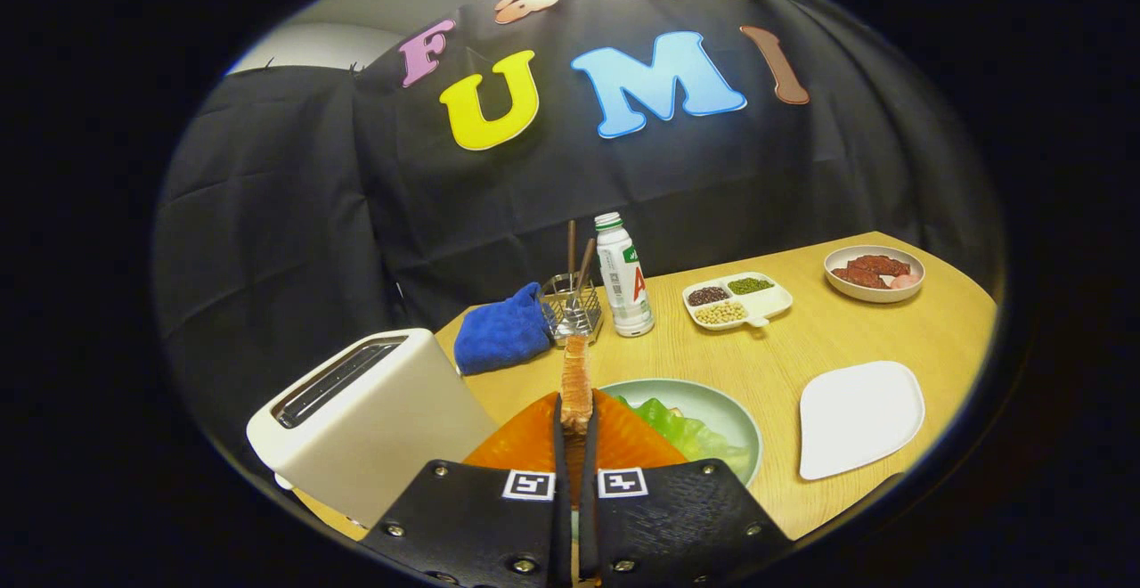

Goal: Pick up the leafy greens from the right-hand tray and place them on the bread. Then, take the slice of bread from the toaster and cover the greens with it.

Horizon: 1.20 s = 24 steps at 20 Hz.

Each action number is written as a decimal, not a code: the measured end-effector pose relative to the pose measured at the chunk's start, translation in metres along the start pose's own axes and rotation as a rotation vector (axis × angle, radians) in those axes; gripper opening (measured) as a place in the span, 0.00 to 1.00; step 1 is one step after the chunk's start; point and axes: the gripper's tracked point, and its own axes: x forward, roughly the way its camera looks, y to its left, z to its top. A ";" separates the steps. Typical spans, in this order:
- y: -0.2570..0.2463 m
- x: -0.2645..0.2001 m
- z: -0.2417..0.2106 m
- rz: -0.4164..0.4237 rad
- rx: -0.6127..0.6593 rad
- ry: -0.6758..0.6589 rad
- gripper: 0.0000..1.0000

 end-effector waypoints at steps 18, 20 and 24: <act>-0.080 -0.007 -0.002 -0.242 -0.338 -0.051 0.69; -0.076 -0.008 -0.004 -0.225 -0.324 -0.056 0.71; -0.074 -0.014 0.002 -0.201 -0.306 -0.081 0.70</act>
